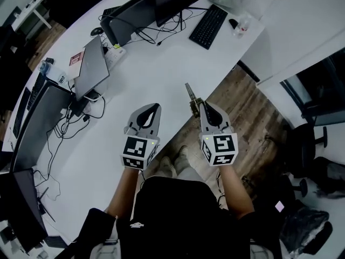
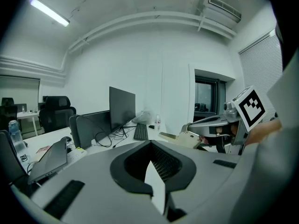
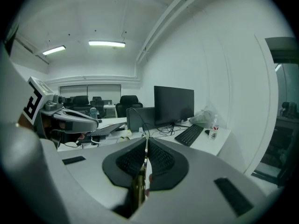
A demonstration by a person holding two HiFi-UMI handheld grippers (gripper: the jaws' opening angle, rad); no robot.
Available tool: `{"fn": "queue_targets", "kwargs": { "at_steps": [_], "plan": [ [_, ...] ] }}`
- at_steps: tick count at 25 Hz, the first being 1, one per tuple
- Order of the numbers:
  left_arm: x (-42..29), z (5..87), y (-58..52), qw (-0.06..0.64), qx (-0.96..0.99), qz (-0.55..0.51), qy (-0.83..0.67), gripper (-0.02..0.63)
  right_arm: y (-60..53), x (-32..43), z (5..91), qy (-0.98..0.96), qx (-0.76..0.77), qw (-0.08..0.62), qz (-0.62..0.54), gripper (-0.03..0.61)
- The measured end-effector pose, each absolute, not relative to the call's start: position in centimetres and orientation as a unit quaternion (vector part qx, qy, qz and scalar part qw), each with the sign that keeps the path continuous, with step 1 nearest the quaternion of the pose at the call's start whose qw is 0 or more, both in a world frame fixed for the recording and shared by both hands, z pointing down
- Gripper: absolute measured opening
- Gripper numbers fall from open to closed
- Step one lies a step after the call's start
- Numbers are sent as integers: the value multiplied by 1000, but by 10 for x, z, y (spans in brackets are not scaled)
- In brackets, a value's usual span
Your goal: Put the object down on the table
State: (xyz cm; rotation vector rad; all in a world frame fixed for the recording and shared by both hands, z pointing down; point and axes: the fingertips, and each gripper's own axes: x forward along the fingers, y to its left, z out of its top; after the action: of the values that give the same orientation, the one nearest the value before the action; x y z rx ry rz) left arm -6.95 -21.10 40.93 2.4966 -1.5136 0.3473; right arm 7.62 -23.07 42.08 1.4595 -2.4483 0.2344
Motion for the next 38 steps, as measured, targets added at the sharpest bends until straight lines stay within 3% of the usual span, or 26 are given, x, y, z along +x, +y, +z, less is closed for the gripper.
{"fn": "queue_targets", "kwargs": {
  "at_steps": [20, 38],
  "plan": [
    [-85, 500, -220, 188, 788, 156, -565, 14, -263, 36, 562, -875, 375, 283, 116, 28],
    [-84, 567, -221, 232, 771, 173, -568, 14, -315, 6, 645, -874, 324, 336, 133, 28]
  ]
}}
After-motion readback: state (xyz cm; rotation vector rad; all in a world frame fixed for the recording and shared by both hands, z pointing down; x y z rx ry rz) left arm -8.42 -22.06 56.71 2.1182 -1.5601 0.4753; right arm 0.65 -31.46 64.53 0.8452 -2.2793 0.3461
